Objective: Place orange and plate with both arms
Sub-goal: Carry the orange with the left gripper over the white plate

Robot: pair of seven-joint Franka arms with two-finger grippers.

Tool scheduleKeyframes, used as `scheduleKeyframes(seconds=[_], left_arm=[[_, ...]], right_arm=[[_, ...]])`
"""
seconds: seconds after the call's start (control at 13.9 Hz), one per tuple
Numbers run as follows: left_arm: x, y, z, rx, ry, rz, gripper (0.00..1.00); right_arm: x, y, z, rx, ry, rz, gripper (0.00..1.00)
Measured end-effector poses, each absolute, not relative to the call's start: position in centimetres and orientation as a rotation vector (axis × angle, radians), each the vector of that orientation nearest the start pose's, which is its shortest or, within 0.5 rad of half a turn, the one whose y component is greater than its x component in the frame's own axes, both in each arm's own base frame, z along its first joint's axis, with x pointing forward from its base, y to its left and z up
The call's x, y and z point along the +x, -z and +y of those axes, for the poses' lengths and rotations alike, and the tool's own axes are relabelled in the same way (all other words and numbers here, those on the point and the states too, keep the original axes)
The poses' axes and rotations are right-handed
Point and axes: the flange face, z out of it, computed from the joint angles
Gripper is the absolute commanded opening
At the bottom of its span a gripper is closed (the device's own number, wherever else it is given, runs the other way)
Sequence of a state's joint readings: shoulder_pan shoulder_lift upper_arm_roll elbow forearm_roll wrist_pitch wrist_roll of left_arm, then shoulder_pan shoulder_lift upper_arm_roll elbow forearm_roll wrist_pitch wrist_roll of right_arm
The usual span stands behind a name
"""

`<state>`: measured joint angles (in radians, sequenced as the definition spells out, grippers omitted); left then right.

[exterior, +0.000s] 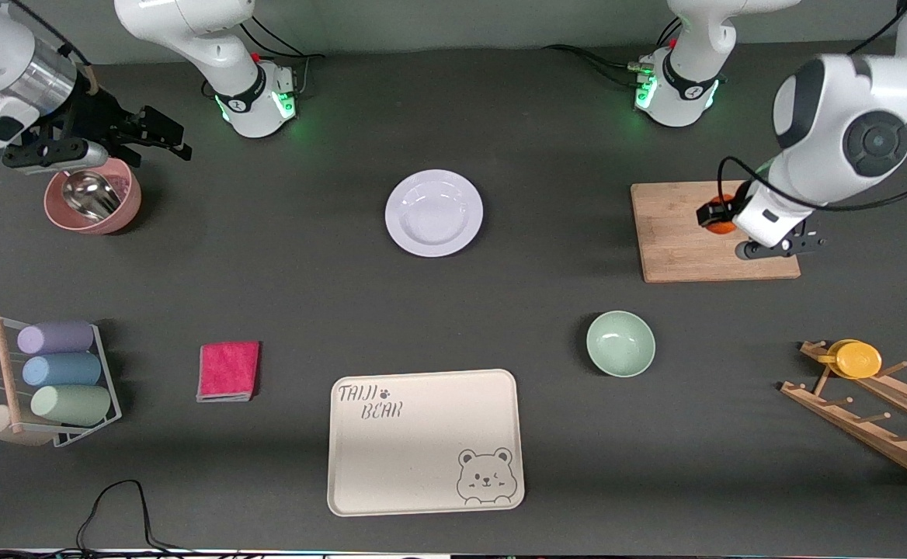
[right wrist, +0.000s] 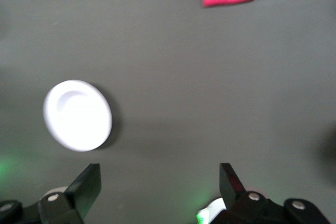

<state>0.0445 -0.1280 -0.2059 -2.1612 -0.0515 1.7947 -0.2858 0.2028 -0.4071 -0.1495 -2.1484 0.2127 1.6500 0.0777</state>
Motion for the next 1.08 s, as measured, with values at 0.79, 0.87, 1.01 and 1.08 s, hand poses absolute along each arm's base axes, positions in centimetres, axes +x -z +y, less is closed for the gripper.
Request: scheduleKeyframes(seconds=[0.79,0.87,1.01,1.08], left_arm=[[37.5,-49.3,-43.5,-3.178,-0.299,-0.575,0.04],[36.9,-47.1,-45.8,-3.178,-0.282,-0.586,0.04],[35.7,-41.4,-50.0,-3.176,-0.248,-0.594,0.04],[35.0,-38.2,-51.8,-3.171,-0.241,-0.586,0.04]], right_arm=[[38.0,-33.9,-1.9,-2.2,-0.213,-0.078,1.0],[37.7,-31.4,-2.2,-2.163,-0.208,-0.076,1.0],[37.2,-26.9,-2.4,-2.11,-0.19,-0.08,1.0],[37.1,-25.0,-2.5,-2.094,-0.181,-0.08,1.0]])
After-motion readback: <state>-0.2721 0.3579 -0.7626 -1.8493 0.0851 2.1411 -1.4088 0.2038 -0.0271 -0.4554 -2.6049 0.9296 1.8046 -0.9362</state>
